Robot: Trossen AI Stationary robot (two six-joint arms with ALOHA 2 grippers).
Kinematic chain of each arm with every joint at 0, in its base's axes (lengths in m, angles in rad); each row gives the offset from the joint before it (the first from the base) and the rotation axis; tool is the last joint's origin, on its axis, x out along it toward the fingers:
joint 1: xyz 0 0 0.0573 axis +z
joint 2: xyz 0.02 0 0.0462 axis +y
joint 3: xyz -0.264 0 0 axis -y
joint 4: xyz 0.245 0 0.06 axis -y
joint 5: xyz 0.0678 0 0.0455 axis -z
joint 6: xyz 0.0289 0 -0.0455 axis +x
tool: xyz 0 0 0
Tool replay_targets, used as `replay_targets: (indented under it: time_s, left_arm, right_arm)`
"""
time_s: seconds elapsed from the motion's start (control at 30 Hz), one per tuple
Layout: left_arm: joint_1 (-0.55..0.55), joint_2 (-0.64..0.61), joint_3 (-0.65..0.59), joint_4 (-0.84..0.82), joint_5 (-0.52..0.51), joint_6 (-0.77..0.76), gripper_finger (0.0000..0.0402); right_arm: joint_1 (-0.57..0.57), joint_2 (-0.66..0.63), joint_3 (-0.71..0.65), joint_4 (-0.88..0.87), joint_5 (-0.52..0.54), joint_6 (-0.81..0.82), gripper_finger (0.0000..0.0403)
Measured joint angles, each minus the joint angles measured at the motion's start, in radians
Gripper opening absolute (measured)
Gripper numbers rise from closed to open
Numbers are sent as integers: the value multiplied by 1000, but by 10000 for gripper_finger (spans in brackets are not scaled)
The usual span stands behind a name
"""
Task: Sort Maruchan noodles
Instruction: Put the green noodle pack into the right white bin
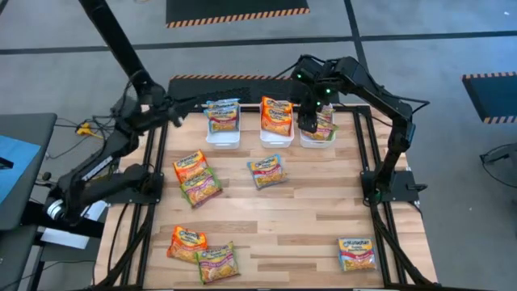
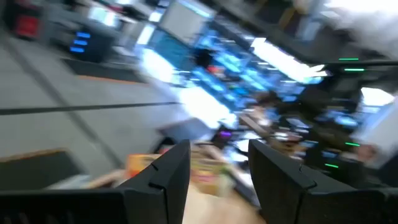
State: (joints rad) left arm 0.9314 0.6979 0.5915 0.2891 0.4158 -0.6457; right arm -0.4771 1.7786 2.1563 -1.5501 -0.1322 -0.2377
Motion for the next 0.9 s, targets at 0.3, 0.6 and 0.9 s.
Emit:
replay_targets:
  time_s: [0.3, 0.6, 0.9]
  left_arm:
    - [-181, -101, 0, -14, 136, -173, 146]
    - [-370, -87, 0, -175, 235, -253, 146]
    - [-594, -75, 0, -478, 234, -246, 146]
  right_arm:
    - [22, 0, 0, -14, -30, 79, 195]
    - [128, 0, 0, -16, -39, 237, 195]
    - [272, 0, 0, -17, -68, 416, 195]
